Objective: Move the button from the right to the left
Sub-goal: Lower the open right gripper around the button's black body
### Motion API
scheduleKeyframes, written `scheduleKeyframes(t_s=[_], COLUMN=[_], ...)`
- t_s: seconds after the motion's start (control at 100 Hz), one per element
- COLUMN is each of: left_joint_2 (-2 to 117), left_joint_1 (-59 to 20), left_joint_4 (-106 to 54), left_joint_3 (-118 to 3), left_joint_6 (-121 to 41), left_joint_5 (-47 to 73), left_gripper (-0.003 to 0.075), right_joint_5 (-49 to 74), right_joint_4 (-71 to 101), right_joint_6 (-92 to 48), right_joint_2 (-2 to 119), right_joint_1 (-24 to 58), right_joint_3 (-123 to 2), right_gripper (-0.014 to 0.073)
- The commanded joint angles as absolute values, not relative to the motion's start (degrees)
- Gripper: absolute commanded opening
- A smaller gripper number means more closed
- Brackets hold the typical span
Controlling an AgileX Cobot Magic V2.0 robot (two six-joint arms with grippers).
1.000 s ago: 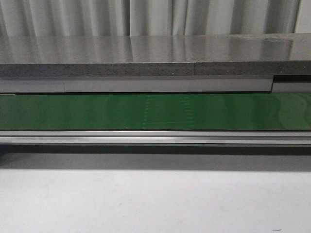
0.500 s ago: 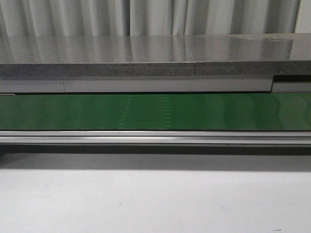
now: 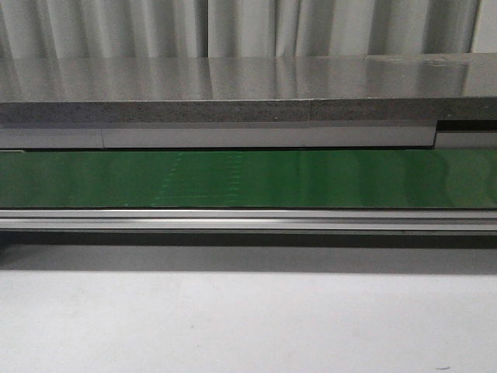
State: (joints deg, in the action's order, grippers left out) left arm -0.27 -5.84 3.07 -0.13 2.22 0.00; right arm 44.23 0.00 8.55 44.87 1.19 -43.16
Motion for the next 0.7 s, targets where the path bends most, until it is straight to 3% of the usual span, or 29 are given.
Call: scheduleKeyframes(t_s=[0.0,0.36,0.69], left_joint_2=[-2.34,-2.34,-2.34], left_joint_1=[-6.26,-6.26,-6.26], left_joint_4=[2.57,2.57,2.57], left_joint_3=[2.21,2.21,2.21], left_joint_6=[2.80,2.80,2.80], left_joint_5=[-4.62,-4.62,-4.62], left_gripper=[0.0005,0.0005,0.0005], right_joint_5=[40.88,40.30,38.87], right_joint_4=[0.00,-5.59,5.47], right_joint_6=[8.60,5.94,-8.90], right_joint_2=[47.63,61.13,69.68], right_joint_1=[0.85,0.10,-13.99], right_joint_3=[-47.95,-61.61,-65.85], right_gripper=[0.0570,0.0570,0.0570])
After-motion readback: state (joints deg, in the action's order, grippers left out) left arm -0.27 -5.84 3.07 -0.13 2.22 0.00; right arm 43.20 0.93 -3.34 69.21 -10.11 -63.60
